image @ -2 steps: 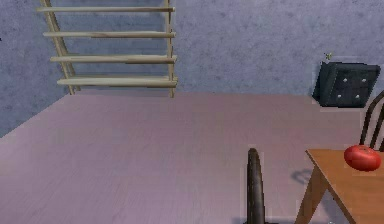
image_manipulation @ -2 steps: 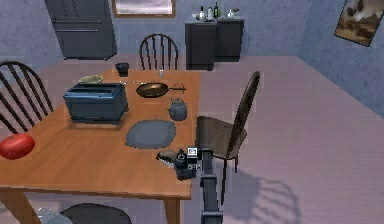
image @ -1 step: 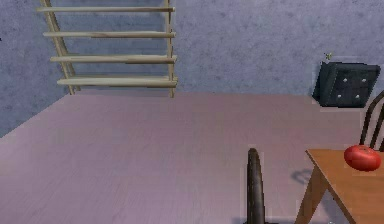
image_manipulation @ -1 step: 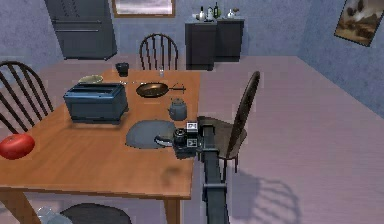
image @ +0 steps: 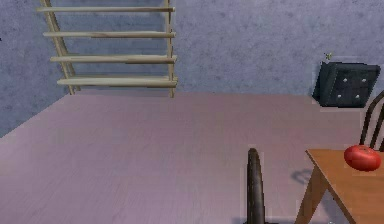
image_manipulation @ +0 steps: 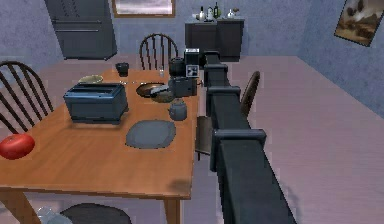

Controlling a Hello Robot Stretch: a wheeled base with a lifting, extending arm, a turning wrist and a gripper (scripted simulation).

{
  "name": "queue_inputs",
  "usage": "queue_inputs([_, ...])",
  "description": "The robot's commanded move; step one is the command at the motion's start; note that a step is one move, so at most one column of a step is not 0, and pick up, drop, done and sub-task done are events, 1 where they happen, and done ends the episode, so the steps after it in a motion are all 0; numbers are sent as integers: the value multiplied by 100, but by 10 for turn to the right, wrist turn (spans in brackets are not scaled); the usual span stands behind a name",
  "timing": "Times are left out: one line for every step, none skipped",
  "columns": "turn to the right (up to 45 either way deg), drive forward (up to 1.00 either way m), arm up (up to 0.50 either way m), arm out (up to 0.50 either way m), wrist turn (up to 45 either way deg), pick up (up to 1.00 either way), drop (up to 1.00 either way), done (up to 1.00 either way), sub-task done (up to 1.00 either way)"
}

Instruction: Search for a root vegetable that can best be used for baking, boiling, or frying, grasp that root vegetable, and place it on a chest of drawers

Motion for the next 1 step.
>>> queue_inputs([0, 0, 0, 0, -450, 0, 0, 0, 0])
